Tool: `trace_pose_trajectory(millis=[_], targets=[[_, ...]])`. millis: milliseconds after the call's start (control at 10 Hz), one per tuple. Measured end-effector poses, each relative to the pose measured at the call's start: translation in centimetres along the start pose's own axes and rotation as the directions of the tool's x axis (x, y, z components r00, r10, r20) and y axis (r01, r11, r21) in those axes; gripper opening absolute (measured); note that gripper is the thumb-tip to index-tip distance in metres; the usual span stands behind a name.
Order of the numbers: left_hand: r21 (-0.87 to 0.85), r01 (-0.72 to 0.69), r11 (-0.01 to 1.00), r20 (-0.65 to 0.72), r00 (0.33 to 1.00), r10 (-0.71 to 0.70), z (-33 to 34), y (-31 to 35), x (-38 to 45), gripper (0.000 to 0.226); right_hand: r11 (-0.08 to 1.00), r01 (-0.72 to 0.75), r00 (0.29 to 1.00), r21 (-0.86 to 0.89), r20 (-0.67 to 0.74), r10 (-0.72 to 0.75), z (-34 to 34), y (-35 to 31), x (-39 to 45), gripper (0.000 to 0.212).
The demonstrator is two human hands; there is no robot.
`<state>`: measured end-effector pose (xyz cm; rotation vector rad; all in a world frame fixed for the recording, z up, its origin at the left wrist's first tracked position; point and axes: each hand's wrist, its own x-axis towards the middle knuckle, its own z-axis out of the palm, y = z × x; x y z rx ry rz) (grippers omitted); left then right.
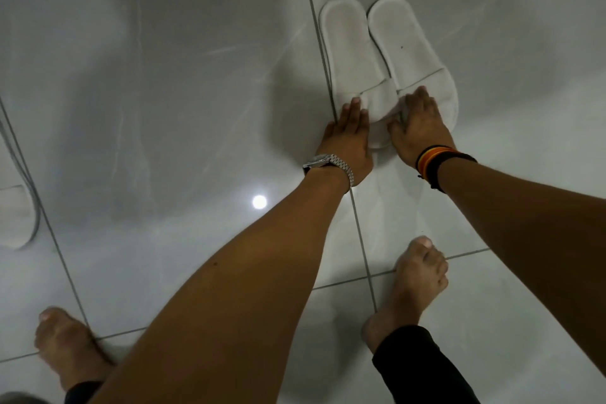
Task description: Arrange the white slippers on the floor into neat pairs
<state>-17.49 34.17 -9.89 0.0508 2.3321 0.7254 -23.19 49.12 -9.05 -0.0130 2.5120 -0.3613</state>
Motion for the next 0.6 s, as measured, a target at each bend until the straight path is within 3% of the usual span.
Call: trace_pose_trajectory(millis=[300,600], targets=[[0.028,-0.038,0.999,0.033,0.999,0.037,0.0,-0.7,-1.6,0.066,0.999,-0.046,0.999,0.003,0.002,0.046,0.7,0.0,-2.1,0.059],[-0.048,-0.067,0.997,-0.178,0.982,0.057,-3.5,-2.2,-7.3,0.065,0.994,-0.049,0.997,0.097,-0.048,0.054,0.1,-4.1,-7.9,0.069]])
